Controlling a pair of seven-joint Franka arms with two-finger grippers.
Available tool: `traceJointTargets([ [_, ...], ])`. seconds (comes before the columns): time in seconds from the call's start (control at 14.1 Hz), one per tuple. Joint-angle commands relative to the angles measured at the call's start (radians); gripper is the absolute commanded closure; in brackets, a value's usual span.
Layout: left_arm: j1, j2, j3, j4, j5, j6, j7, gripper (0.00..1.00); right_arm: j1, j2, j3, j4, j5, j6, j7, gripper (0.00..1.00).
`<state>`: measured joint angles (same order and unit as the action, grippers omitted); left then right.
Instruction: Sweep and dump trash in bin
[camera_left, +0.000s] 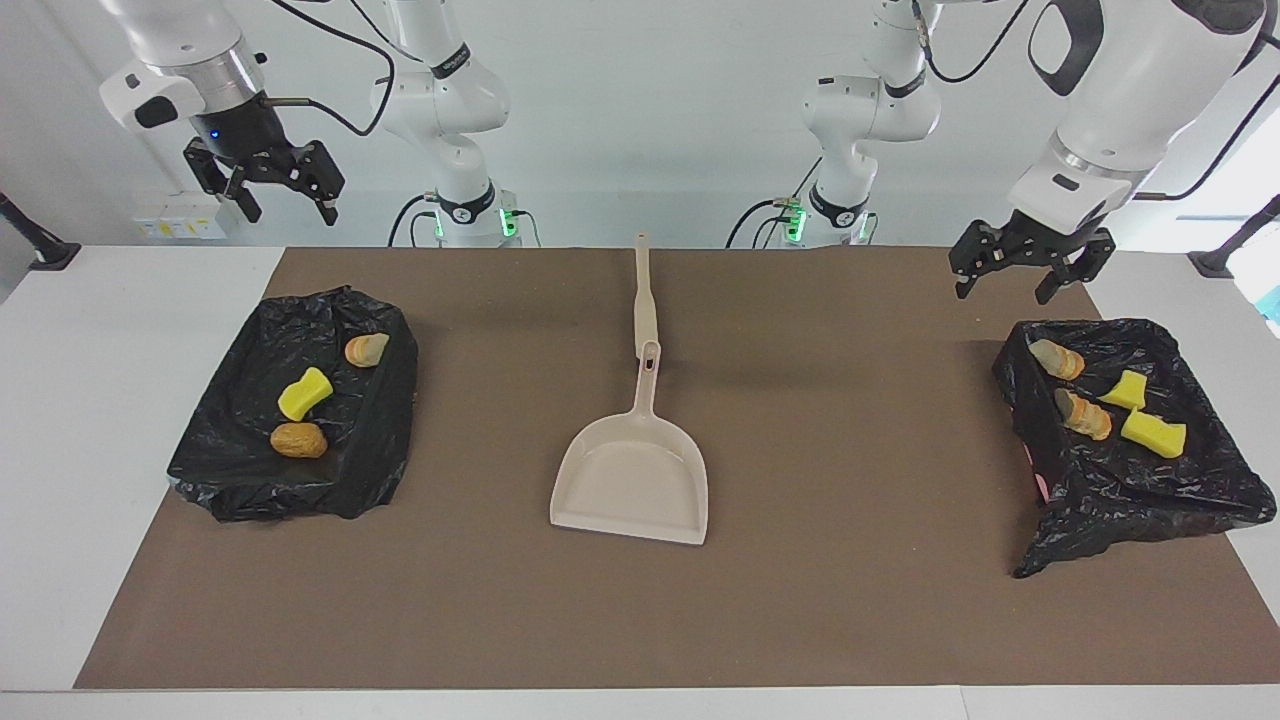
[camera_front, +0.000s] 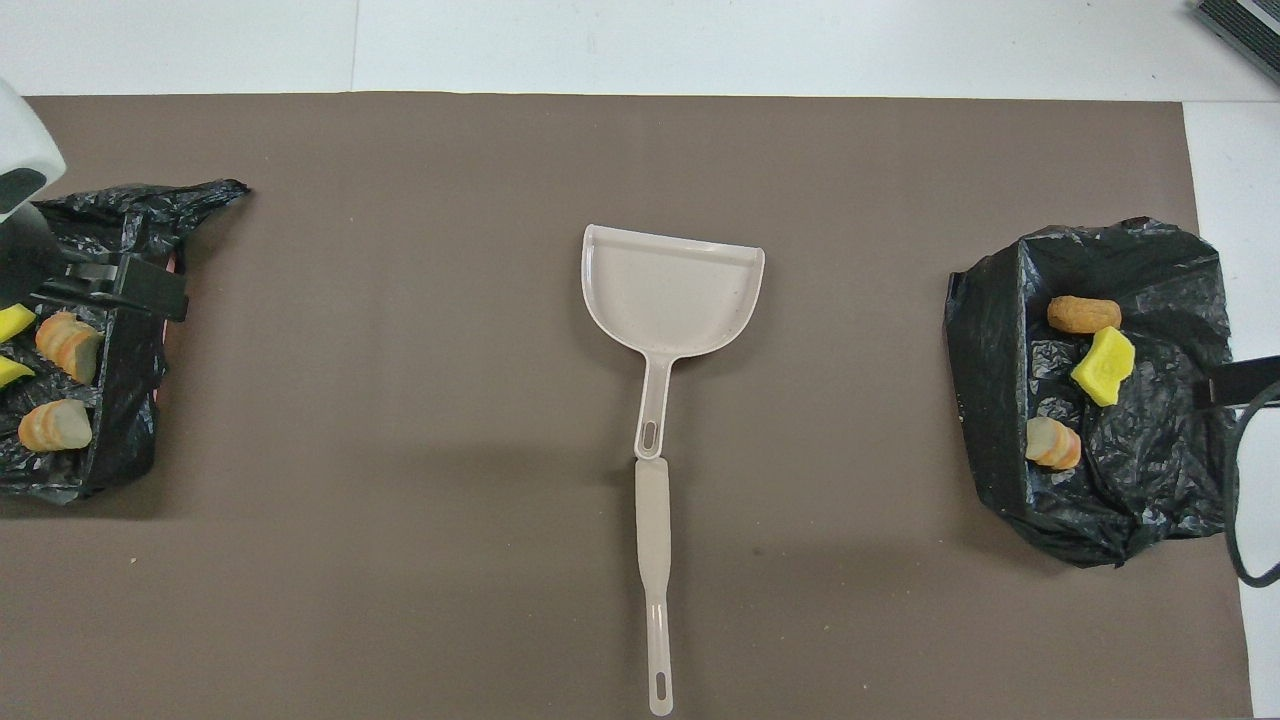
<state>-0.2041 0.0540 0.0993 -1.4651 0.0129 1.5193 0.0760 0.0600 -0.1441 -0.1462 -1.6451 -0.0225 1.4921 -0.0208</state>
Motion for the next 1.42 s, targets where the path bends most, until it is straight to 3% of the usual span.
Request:
traceJointTargets([
  [0.0, 0.006, -0.054, -0.006, -0.067, -0.002, -0.016, 0.015, 0.0, -0.008, -0.003, 0.004, 0.001, -0.011, -0.009, -0.031, 0.0],
  [0.35, 0.017, -0.095, -0.007, -0.121, -0.002, -0.016, 0.021, 0.0, -0.005, -0.003, 0.004, 0.001, -0.011, -0.009, -0.028, 0.0],
  [0.57, 0.188, -0.095, -0.153, -0.107, -0.001, -0.016, 0.022, 0.0, -0.008, -0.003, 0.004, 0.001, -0.011, -0.007, -0.027, 0.0],
  [1.21, 0.2, -0.089, -0.15, -0.1, 0.001, -0.013, 0.021, 0.0, -0.005, -0.008, 0.0, -0.001, -0.011, -0.027, -0.025, 0.0],
  [1.35, 0.203, -0.054, -0.151, -0.037, 0.004, -0.042, 0.019, 0.0, -0.003, -0.008, 0.002, -0.001, -0.013, -0.029, -0.025, 0.0],
])
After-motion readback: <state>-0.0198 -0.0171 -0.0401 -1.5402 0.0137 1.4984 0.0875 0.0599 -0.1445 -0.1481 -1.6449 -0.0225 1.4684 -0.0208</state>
